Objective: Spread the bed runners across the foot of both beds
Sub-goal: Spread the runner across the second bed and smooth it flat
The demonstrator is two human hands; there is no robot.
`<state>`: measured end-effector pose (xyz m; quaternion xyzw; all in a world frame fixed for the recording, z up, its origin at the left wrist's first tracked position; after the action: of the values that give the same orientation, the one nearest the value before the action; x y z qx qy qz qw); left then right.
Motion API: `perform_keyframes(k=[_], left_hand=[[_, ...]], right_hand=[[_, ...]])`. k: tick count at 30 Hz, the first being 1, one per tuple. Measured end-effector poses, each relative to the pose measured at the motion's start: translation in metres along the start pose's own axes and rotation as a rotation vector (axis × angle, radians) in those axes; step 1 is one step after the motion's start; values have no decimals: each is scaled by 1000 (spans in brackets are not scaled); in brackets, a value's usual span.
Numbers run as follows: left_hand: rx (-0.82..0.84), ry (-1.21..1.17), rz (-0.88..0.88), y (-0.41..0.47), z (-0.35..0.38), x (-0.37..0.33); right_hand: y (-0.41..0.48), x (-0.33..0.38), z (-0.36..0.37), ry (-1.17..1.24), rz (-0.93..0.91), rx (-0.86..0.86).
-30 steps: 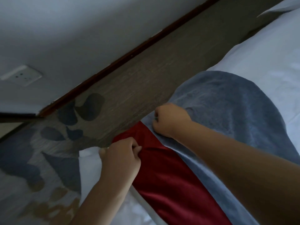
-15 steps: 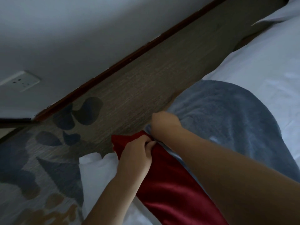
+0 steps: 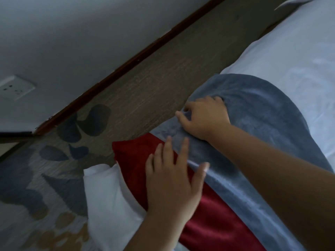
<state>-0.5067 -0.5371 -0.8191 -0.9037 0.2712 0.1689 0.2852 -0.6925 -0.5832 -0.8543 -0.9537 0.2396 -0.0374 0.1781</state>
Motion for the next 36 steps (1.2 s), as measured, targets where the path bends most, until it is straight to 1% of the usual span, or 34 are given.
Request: perform_keyframes(k=[3, 7, 12, 15, 18, 24, 27, 29, 31, 33, 36], left_hand=[[-45, 100, 129, -7, 20, -22], [-140, 204, 173, -13, 36, -19], [-150, 247, 275, -61, 62, -42], [-122, 273, 342, -99, 89, -60], [-88, 304, 376, -131, 117, -83], [-60, 270, 460, -202, 181, -144], [-88, 212, 580, -244, 215, -174], [-102, 142, 694, -269, 236, -189], [-52, 95, 785, -291, 252, -202], [24, 96, 847, -305, 263, -214], [103, 100, 839, -306, 274, -222]], right_hand=[[-16, -4, -1, 123, -82, -103], [-41, -23, -1, 188, -148, -129], [-105, -47, 10, 241, -171, -187], [-154, -68, 24, 259, -127, -231], [-206, -103, 46, 257, -86, -228], [-327, -202, 92, 234, 28, -156], [-391, -245, 113, 246, 128, -160], [-422, -266, 123, 325, 217, -159], [-444, -280, 134, 385, 271, -159], [-457, -288, 143, 400, 295, -160], [-464, -290, 145, 437, 299, -156]])
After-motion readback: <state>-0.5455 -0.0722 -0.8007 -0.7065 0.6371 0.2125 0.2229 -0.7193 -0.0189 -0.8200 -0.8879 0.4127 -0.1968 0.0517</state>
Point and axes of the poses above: each hand's wrist, its own y-axis towards the middle knuckle, its own z-axis out of the palm, x = y × z, the point moved 2 cm from there along y, towards the middle knuckle, and after that the axes turned 8 degrees about -x, right-handed, at the moved point
